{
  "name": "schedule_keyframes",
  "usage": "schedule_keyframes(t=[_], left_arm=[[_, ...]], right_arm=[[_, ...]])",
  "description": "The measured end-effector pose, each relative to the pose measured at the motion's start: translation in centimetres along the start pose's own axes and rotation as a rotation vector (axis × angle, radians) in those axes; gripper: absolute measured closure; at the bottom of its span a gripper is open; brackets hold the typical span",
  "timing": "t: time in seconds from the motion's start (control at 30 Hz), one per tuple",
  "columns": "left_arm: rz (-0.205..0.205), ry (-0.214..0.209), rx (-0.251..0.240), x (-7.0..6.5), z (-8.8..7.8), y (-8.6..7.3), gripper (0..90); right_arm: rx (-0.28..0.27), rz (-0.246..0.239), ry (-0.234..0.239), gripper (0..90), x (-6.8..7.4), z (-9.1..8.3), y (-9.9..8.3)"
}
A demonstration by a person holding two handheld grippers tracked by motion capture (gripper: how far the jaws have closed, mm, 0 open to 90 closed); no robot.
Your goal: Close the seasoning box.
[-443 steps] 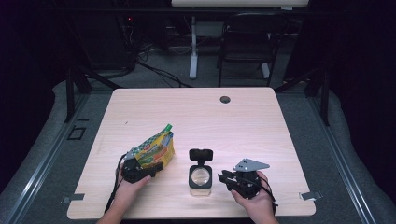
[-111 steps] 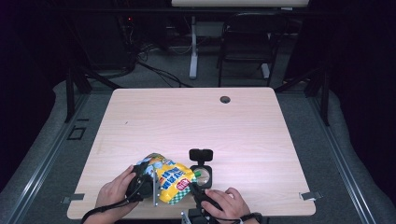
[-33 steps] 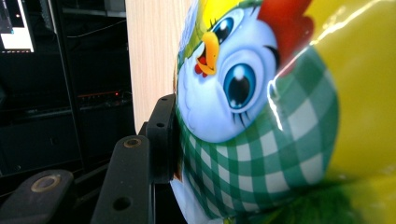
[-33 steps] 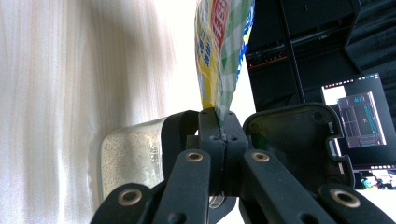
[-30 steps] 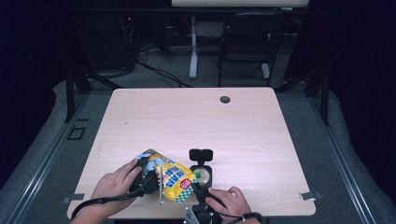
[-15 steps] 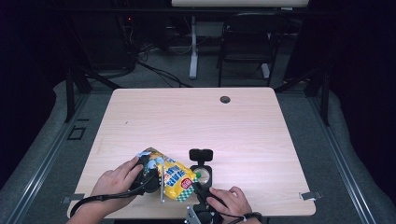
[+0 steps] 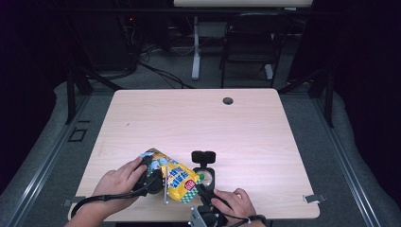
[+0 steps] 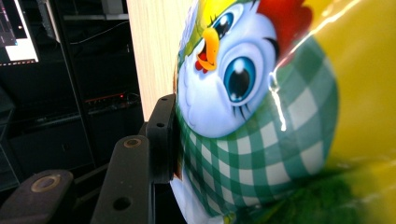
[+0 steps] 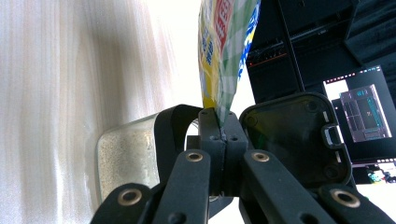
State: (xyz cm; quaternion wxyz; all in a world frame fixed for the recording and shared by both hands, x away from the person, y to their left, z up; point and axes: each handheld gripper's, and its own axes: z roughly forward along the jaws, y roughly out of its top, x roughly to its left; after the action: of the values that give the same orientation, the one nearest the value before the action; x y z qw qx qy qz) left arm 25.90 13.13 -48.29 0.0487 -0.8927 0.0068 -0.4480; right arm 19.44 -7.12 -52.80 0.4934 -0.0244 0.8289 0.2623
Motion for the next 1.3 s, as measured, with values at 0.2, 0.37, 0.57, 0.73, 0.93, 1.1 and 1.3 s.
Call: schedule_keyframes(t=[0.2, 0.37, 0.57, 0.73, 0.93, 1.1, 1.3], left_arm=[[0.008, -0.005, 0.005, 0.2, 0.0, 0.2, 57.7], [0.013, -0.005, 0.007, 0.3, -0.1, 0.3, 57.7], [0.038, 0.0, 0.016, 0.6, -0.2, 0.5, 57.7], [0.044, -0.001, 0.022, 0.7, -0.3, 0.6, 57.7], [0.048, -0.007, 0.027, 0.8, -0.3, 0.7, 57.7], [0.072, -0.002, 0.031, 1.0, -0.4, 0.8, 57.8], [0.084, -0.003, 0.038, 1.2, -0.5, 1.0, 57.7]], right_arm=[[-0.001, 0.008, 0.002, 90.0, 0.0, 0.0, -0.1], [0.002, 0.009, 0.002, 90.0, -0.1, 0.0, -0.1], [0.007, 0.017, 0.005, 90.0, -0.2, 0.0, -0.3], [0.009, 0.017, 0.0, 90.0, -0.1, 0.0, -0.3], [0.003, 0.022, -0.011, 90.0, 0.1, 0.0, -0.3], [0.001, 0.025, -0.01, 90.0, 0.1, 0.0, -0.3], [0.003, 0.031, -0.009, 90.0, 0.1, 0.0, -0.4]])
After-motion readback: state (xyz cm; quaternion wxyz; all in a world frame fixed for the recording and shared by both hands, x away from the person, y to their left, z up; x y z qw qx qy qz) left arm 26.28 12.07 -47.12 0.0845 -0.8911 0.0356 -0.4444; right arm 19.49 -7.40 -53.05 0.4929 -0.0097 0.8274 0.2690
